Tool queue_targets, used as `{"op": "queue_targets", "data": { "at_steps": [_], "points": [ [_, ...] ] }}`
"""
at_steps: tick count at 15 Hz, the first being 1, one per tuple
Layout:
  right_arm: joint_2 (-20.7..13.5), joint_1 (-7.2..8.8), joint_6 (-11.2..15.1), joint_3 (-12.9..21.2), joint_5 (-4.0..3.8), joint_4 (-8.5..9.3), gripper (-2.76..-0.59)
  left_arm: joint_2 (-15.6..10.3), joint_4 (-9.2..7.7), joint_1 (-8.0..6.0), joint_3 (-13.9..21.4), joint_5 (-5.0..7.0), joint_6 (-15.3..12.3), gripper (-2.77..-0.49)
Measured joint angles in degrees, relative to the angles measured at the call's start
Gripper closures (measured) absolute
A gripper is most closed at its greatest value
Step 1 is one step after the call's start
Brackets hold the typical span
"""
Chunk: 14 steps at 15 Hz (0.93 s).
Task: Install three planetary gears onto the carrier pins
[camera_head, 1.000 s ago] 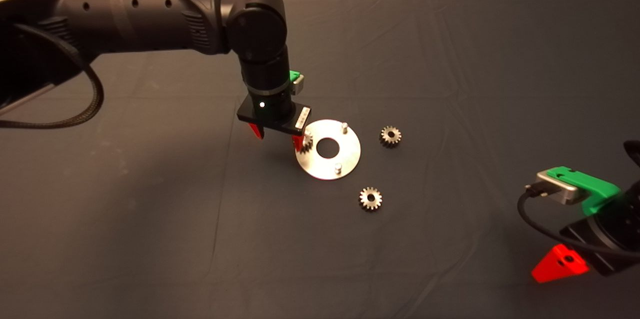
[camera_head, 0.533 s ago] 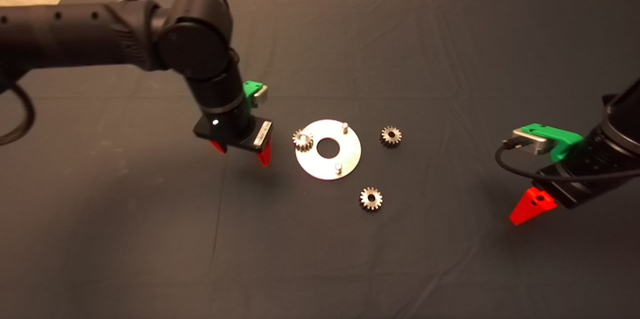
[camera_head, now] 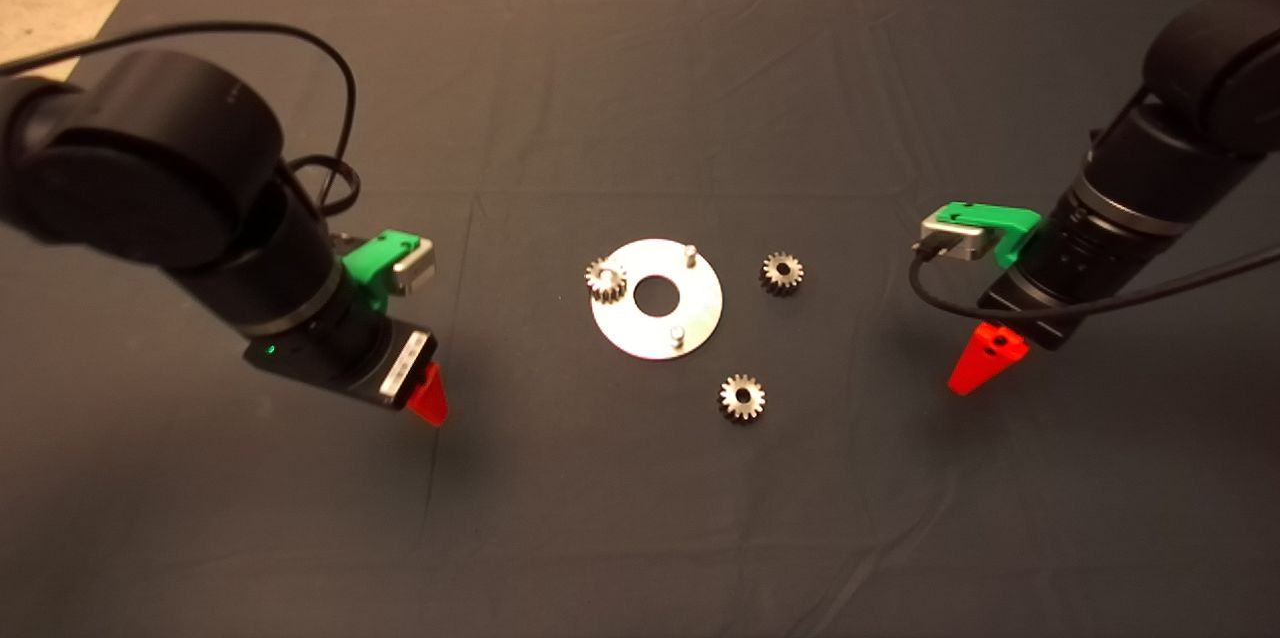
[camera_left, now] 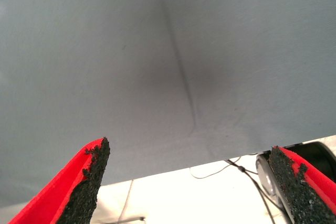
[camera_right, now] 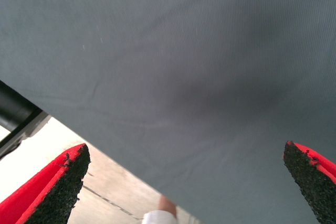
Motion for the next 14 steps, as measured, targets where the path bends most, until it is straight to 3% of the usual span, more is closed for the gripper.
{"op": "queue_targets", "data": {
  "at_steps": [5, 8, 14],
  "points": [
    [7.0, 0.00, -4.2, -3.1, 0.00, 0.00, -2.75, -2.1, -1.02, -0.01, 1.4, 0.00, -2.6, -2.17],
    [11.5, 0.00, -6.1, -3.7, 0.02, 0.00, -2.75, -4.2, -1.26, -0.01, 2.2, 0.12, -3.0, -2.17],
    [18.9, -0.04, -12.0, -6.7, 0.05, 0.00, -2.75, -5.2, -1.44, -0.01, 3.3, 0.11, -3.4, -2.17]
  ]
}}
